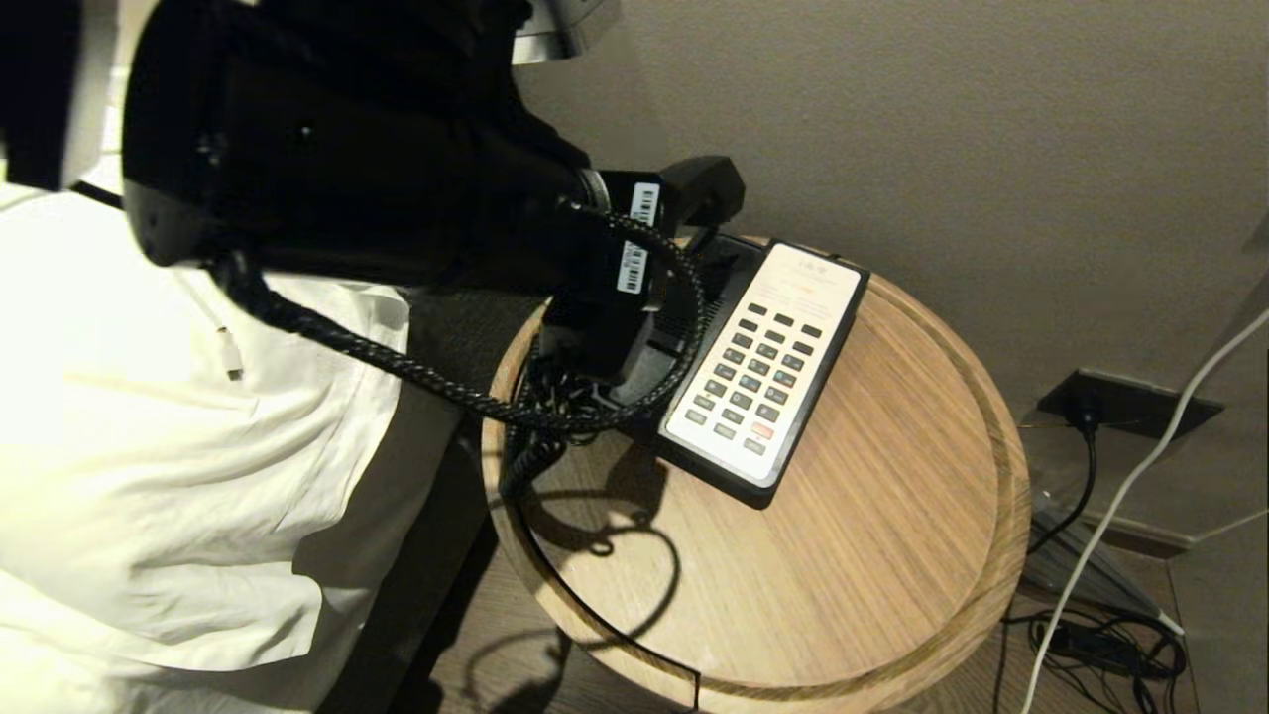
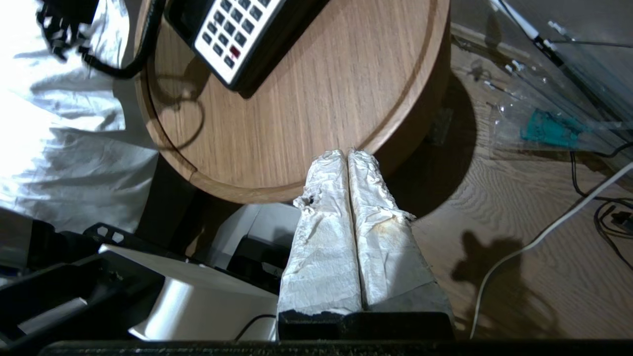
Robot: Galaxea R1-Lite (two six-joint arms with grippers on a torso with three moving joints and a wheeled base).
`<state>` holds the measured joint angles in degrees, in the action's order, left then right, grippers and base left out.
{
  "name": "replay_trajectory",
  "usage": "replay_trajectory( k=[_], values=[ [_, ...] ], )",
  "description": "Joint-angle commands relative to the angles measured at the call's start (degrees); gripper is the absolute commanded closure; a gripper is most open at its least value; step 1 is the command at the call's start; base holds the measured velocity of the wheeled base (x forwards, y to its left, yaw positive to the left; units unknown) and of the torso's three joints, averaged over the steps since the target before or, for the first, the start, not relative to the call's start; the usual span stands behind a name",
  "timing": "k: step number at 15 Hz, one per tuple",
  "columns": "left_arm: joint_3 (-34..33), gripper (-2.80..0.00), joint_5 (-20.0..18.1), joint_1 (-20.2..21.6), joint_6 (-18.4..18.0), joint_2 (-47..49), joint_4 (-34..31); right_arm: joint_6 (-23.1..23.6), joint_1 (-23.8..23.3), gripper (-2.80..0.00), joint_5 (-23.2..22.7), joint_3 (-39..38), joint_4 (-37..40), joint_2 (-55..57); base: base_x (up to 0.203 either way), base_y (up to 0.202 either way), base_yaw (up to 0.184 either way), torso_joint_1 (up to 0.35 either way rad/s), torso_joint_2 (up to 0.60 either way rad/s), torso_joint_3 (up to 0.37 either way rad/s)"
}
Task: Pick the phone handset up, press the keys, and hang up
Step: Put the handset back
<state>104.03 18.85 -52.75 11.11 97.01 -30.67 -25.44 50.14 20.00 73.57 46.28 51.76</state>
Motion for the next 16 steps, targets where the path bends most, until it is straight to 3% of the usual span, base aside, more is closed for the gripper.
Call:
replay_trajectory(
  k=[1,8,13,16],
  values=[
    [3.4,0.00,0.1,-0.3,0.0,5.0,-0.2,-0.2,0.0,0.00,0.1,-1.9,0.2,-2.5,0.000,0.000,0.000,0.000,0.00,0.000],
    [1.9,0.00,1.6,0.6,-4.0,6.4,3.6,-0.6,0.0,0.00,0.0,-5.9,0.1,-6.2,0.000,0.000,0.000,0.000,0.00,0.000],
    [0.1,0.00,2.7,1.2,-4.7,6.6,4.0,-1.2,0.0,0.00,-0.1,-6.2,0.0,-6.2,0.000,0.000,0.000,0.000,0.00,0.000],
    [-0.3,0.00,3.1,1.9,-5.2,7.4,7.8,-1.2,0.0,0.00,-0.1,-6.2,0.1,-6.3,0.000,0.000,0.000,0.000,0.00,0.000]
  ],
)
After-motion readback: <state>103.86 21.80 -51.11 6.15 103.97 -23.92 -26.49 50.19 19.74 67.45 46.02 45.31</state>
